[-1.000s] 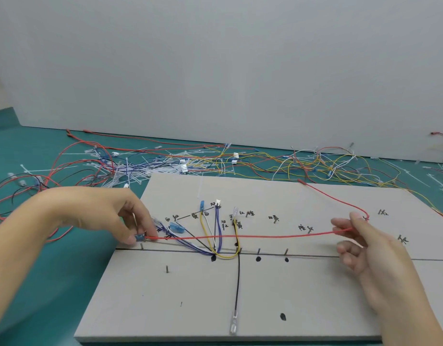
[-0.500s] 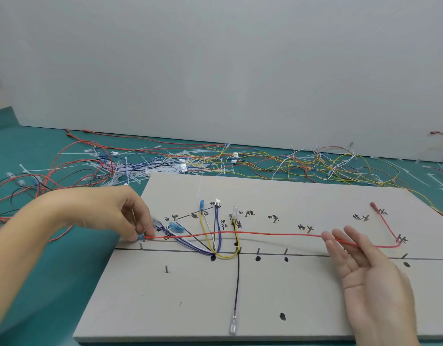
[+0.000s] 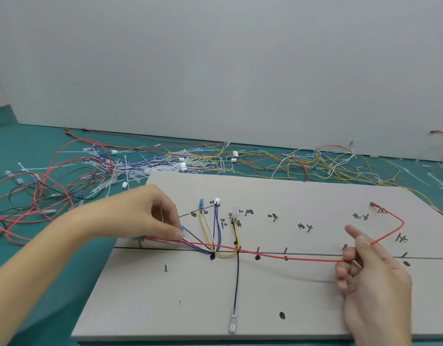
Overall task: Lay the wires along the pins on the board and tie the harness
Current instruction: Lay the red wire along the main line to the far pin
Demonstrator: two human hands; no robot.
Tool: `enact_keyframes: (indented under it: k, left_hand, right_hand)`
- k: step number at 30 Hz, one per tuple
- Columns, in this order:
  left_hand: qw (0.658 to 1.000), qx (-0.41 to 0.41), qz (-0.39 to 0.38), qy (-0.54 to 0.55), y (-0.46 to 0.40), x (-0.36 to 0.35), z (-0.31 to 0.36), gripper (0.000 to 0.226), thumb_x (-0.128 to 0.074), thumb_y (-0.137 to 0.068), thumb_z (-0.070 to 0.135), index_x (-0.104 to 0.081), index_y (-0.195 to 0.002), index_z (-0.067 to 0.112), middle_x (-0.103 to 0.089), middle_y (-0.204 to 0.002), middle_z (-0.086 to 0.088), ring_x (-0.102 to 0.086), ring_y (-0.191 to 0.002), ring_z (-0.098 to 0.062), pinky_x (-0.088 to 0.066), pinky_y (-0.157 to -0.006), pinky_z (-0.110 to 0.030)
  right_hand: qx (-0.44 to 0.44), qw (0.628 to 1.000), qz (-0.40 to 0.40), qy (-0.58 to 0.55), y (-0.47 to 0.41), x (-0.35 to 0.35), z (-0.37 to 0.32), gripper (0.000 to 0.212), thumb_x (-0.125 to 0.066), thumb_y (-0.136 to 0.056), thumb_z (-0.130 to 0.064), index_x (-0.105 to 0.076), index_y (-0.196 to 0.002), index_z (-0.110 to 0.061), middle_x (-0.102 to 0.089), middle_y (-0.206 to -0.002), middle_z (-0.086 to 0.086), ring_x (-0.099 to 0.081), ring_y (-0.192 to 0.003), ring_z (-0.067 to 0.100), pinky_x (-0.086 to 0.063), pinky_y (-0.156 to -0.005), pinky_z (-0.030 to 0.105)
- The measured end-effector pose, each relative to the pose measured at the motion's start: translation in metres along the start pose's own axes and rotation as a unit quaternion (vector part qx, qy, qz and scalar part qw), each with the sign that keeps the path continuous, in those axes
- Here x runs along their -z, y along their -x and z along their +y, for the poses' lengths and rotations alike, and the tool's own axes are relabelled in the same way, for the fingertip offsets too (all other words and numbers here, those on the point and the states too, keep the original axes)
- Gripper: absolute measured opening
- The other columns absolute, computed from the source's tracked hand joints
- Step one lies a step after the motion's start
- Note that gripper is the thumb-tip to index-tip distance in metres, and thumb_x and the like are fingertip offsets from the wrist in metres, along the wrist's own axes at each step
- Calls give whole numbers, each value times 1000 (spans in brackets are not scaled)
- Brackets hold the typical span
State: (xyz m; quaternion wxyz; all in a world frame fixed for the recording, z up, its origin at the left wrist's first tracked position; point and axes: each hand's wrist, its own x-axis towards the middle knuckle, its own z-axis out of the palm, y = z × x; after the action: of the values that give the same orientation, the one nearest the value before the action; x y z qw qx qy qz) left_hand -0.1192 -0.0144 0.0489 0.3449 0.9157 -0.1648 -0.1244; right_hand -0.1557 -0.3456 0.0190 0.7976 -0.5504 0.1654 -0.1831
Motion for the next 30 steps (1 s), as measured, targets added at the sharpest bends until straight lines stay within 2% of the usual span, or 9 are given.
enact_keyframes:
  k: [5,8,10,13,17,20,24,27,30]
  left_hand:
    - [1000,-18,0,-11,-3,-17,11,6,-76,-75,47,-75,-79,42,-69,-78,18,-59,-76,-11,-52,-73,-31]
    - [998,-45,24,-29,-6,-31,18,5,-77,-76,42,-75,-80,44,-66,-79,22,-56,-79,-6,-47,-70,-21]
    - [997,-62,35,-24,-7,-38,21,5,-77,-78,35,-75,-80,40,-65,-78,19,-56,-77,-7,-48,-69,-22]
    - [996,-72,49,-12,-7,-43,24,8,-76,-79,28,-75,-77,36,-64,-78,17,-57,-74,-7,-48,-67,-21]
    - [994,-79,69,-29,-7,-47,26,6,-74,-78,28,-74,-74,32,-64,-76,17,-57,-73,-6,-43,-62,-13]
    - [993,-74,84,-43,-8,-52,26,13,-73,-80,35,-72,-72,26,-64,-73,15,-57,-70,-7,-43,-60,-16]
    - [994,-61,91,-24,-9,-56,26,16,-78,-76,37,-69,-69,25,-64,-69,15,-57,-64,-5,-42,-56,-14]
    - [994,-65,91,-5,-10,-57,26,15,-78,-75,33,-64,-76,29,-63,-75,15,-56,-67,-6,-45,-59,-15]
    - [993,-81,83,-14,-10,-58,26,12,-77,-77,32,-67,-83,35,-62,-83,16,-58,-77,-8,-42,-64,-13]
  right_hand:
    - [5,1000,9,-13,-2,1,3,23,-43,-102,-16,-65,-98,-17,-43,-43,-10,-37,-29,6,-22,-33,7]
    - [-3,999,19,-32,-3,1,3,20,-45,-101,-16,-65,-100,-16,-46,-45,-9,-41,-31,7,-26,-34,9]
    - [-8,999,26,-41,-4,1,3,18,-48,-99,-15,-63,-108,-12,-49,-53,-3,-46,-33,9,-31,-34,11]
    - [-16,999,29,-36,-5,2,5,31,-45,-96,-3,-53,-126,-7,-48,-70,7,-58,-39,13,-42,-37,16]
    - [-16,999,10,32,-8,3,8,46,-40,-95,7,-39,-139,-8,-49,-82,10,-64,-44,14,-51,-42,20]
    - [-10,991,7,136,-12,3,10,49,-40,-98,4,-34,-144,-12,-54,-85,12,-65,-44,14,-53,-44,19]
    - [36,953,19,299,-14,2,12,43,-38,-97,3,-44,-136,-15,-56,-103,17,-65,-44,20,-50,-49,28]
    - [83,908,22,410,-14,0,7,35,-45,-94,2,-53,-125,-11,-47,-115,17,-63,-58,26,-49,-59,35]
    - [107,854,14,510,-16,3,1,25,-56,-91,-4,-60,-115,-11,-43,-110,9,-50,-68,11,-35,-72,33]
